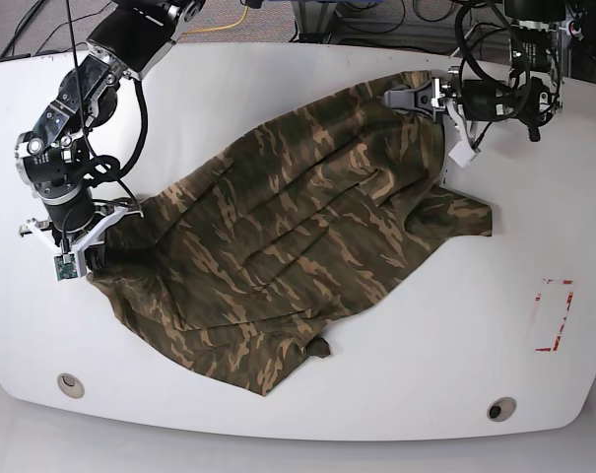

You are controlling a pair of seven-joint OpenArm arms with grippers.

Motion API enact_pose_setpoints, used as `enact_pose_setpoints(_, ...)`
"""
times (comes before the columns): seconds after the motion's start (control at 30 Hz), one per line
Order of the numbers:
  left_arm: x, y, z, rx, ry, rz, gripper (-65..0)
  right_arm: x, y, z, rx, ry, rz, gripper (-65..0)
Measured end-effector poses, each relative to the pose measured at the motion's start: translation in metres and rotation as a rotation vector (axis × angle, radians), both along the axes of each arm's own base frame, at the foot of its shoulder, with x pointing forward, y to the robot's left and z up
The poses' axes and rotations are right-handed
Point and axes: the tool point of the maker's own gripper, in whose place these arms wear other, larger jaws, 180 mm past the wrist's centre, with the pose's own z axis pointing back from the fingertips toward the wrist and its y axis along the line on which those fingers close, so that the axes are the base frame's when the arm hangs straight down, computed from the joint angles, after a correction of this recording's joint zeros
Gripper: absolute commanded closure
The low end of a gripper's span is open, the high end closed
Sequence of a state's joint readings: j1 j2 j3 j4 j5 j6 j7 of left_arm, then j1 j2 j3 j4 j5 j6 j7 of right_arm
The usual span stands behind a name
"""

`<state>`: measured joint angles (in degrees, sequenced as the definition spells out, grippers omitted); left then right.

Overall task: Layout the t-shirt on the table in an organized manner, then fold the t-shirt properly
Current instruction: 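Lift the shirt with the right gripper and regrasp its edge with the left gripper, then lift the shirt with both grippers and swing it up off the table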

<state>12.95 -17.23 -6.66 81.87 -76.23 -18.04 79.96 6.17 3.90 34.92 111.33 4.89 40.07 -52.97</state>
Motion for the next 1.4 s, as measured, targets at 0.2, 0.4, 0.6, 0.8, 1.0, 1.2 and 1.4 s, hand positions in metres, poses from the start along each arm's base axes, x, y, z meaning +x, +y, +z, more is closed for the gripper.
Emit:
enact_pose_setpoints(0.2,0.008,-0.003,-0.005,0.055,-0.009,-0.027,-29.6,0.0,0.001,0.0,0.002,0.0,0.002,-1.7)
enact_pose_setpoints(0.4,0.005,-0.003,-0.001,0.059,-0.022,-0.042,-29.7,-0.002,-0.005,0.0,0.0,0.001,-0.017,-1.7)
enact_pose_setpoints(0.6,0.013,0.014,0.006,0.112,-0.065,-0.055,-29.4,-0.002,-0.003,-0.001,0.003,0.002,-0.012,-1.7)
enact_pose_setpoints(0.8,0.011,0.011,0.005,0.105,-0.06,-0.056,-29.3,-0.002,-0.003,-0.001,0.003,0.002,-0.012,-1.7)
enact_pose_setpoints(1.0,0.01,0.01,0.005,0.103,-0.057,-0.059,-29.3,-0.002,-0.004,-0.001,0.003,0.002,-0.013,-1.7)
enact_pose_setpoints(1.2,0.008,0.018,-0.002,0.154,-0.048,-0.068,-29.3,-0.002,-0.003,-0.001,0.002,0.002,-0.012,-1.7)
enact_pose_setpoints(1.4,0.006,0.019,-0.004,0.169,-0.044,-0.076,-29.4,-0.002,-0.004,-0.001,0.003,0.002,-0.013,-1.7)
